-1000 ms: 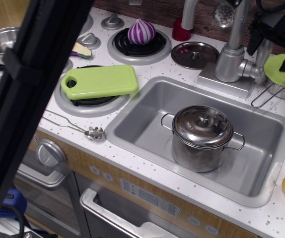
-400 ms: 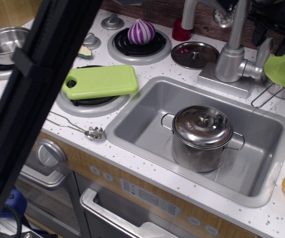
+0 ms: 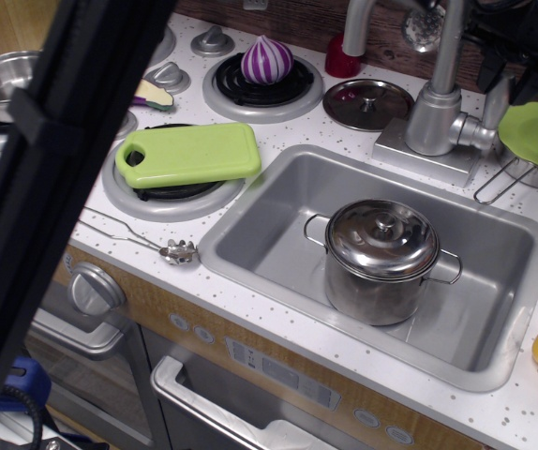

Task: Turn lever vertical to front

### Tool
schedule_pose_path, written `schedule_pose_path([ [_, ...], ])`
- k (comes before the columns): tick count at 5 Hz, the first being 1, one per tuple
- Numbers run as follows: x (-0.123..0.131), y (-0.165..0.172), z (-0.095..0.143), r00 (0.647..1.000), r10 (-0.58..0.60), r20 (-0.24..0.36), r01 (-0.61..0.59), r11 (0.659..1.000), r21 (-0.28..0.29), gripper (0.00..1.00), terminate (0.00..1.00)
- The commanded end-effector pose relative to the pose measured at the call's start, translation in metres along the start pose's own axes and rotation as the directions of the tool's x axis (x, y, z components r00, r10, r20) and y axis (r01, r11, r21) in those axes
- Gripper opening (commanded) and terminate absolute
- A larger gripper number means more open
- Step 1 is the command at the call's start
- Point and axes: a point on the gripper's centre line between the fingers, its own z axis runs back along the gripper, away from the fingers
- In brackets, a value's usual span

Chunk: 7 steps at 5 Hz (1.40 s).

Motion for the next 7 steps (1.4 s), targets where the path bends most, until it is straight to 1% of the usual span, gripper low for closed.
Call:
schedule_pose_path([
  [1, -0.009, -0.005, 0.028, 0.999, 0.043, 0.023, -0.042, 0.998, -0.046, 0.00, 0.00],
  [2, -0.016, -0.006, 0.020, 0.999, 0.054, -0.001, -0.054, 0.995, -0.080, 0.00, 0.00],
  [3, -0.029, -0.011, 0.013, 0.997, 0.071, -0.024, -0.073, 0.991, -0.108, 0.00, 0.00],
  [5, -0.042, -0.018, -0.004, 0.995, 0.086, -0.045, -0.092, 0.984, -0.154, 0.00, 0.00],
  [6, -0.038, -0.013, -0.002, 0.996, 0.067, -0.058, -0.076, 0.983, -0.167, 1.00, 0.00],
  [7, -0.038, -0.009, 0.009, 0.995, 0.047, -0.086, -0.060, 0.985, -0.164, 1.00, 0.00],
])
